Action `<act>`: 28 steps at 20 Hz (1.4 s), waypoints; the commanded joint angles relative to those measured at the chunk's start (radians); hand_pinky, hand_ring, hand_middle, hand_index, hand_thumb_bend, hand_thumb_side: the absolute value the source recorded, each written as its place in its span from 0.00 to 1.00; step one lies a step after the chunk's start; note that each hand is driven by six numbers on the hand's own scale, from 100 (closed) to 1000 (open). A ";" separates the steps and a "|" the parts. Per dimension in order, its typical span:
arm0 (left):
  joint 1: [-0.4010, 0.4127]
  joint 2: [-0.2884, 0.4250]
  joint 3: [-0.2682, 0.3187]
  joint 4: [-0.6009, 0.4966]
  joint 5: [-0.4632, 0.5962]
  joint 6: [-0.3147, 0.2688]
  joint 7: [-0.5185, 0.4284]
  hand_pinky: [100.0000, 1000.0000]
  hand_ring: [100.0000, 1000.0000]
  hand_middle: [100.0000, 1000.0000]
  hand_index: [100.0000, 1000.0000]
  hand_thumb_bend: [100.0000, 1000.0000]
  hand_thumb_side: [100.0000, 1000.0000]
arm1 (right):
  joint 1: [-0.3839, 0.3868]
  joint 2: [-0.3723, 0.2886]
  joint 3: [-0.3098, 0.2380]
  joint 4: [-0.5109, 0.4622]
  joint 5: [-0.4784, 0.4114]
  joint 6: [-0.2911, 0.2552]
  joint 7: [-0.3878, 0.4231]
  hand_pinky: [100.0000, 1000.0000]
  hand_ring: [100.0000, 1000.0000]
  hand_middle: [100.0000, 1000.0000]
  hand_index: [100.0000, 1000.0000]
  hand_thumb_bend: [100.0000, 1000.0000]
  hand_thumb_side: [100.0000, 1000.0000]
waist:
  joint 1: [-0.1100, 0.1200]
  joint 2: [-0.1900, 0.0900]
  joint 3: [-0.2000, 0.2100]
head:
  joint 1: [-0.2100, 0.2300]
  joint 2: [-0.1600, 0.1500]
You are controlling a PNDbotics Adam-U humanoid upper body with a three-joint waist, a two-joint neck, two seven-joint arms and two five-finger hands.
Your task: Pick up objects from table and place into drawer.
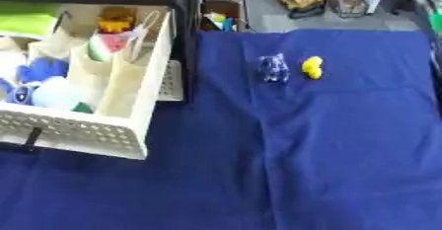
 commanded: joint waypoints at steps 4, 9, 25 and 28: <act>-0.003 0.013 -0.002 -0.013 0.008 0.002 -0.006 0.21 0.31 0.48 0.69 0.16 1.00 | -0.097 0.002 0.084 0.150 0.013 0.094 0.095 0.83 0.86 0.81 0.93 0.31 1.00 | 0.001 -0.030 0.000 | -0.002 -0.010; -0.001 0.012 -0.004 -0.013 0.010 0.003 -0.006 0.21 0.31 0.48 0.69 0.16 1.00 | -0.162 0.064 0.107 0.276 0.028 0.171 0.173 0.83 0.87 0.81 0.94 0.40 1.00 | 0.002 -0.033 0.002 | -0.003 -0.011; -0.002 0.002 -0.006 -0.013 0.014 0.005 -0.008 0.21 0.31 0.48 0.69 0.16 1.00 | -0.261 0.186 0.049 0.661 0.238 0.073 0.410 0.85 0.89 0.83 0.95 0.50 1.00 | 0.010 -0.026 0.010 | -0.020 -0.025; -0.001 0.002 -0.006 -0.013 0.014 0.005 -0.008 0.21 0.31 0.48 0.69 0.16 1.00 | -0.292 0.196 0.028 0.737 0.284 0.027 0.456 0.85 0.89 0.83 0.95 0.50 1.00 | 0.011 -0.027 0.010 | -0.020 -0.024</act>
